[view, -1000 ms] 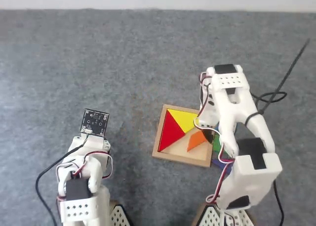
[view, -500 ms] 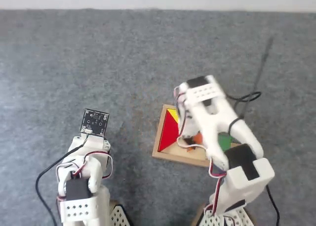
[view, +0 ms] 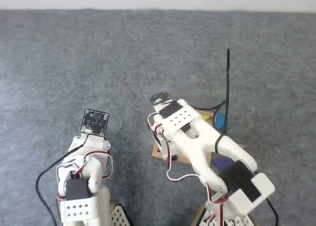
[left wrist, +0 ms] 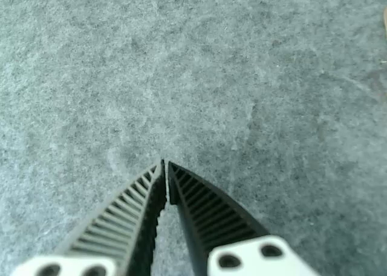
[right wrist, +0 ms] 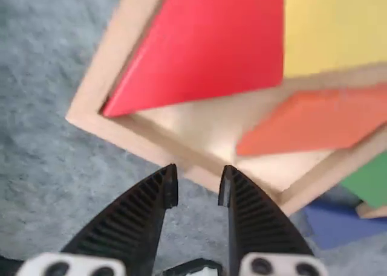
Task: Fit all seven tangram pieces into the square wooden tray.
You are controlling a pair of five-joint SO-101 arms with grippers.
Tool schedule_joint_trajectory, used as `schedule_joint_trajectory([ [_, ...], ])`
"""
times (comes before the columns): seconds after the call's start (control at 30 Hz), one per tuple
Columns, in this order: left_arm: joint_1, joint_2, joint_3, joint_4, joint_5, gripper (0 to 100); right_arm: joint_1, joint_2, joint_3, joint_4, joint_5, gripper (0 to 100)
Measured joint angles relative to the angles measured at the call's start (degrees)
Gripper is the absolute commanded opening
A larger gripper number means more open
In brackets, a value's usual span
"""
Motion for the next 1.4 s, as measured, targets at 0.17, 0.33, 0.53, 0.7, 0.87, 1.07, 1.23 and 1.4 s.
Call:
schedule_joint_trajectory([
  [0.17, 0.0, 0.0, 0.0, 0.0, 0.0, 1, 3.3, -1.1, 3.1, -0.3, 15.9, 11.9],
  [0.33, 0.0, 0.0, 0.0, 0.0, 0.0, 1, 12.1, -7.7, 4.3, -0.2, 47.5, 12.0],
  [0.53, 0.0, 0.0, 0.0, 0.0, 0.0, 1, 17.1, -18.5, 5.9, -0.6, 72.8, 17.4],
  [0.7, 0.0, 0.0, 0.0, 0.0, 0.0, 1, 17.3, -22.3, 16.7, -11.7, 76.0, 35.0],
  [0.87, 0.0, 0.0, 0.0, 0.0, 0.0, 1, 18.2, -22.6, 25.5, -22.2, 78.0, 30.9],
  [1.07, 0.0, 0.0, 0.0, 0.0, 0.0, 1, 18.1, -22.6, 27.4, -24.3, 80.5, 29.6],
  [1.23, 0.0, 0.0, 0.0, 0.0, 0.0, 1, 18.1, -18.9, 27.3, -27.3, 81.8, 29.6],
  [1.4, 0.0, 0.0, 0.0, 0.0, 0.0, 1, 18.2, -17.8, 27.1, -27.3, 82.3, 29.5],
])
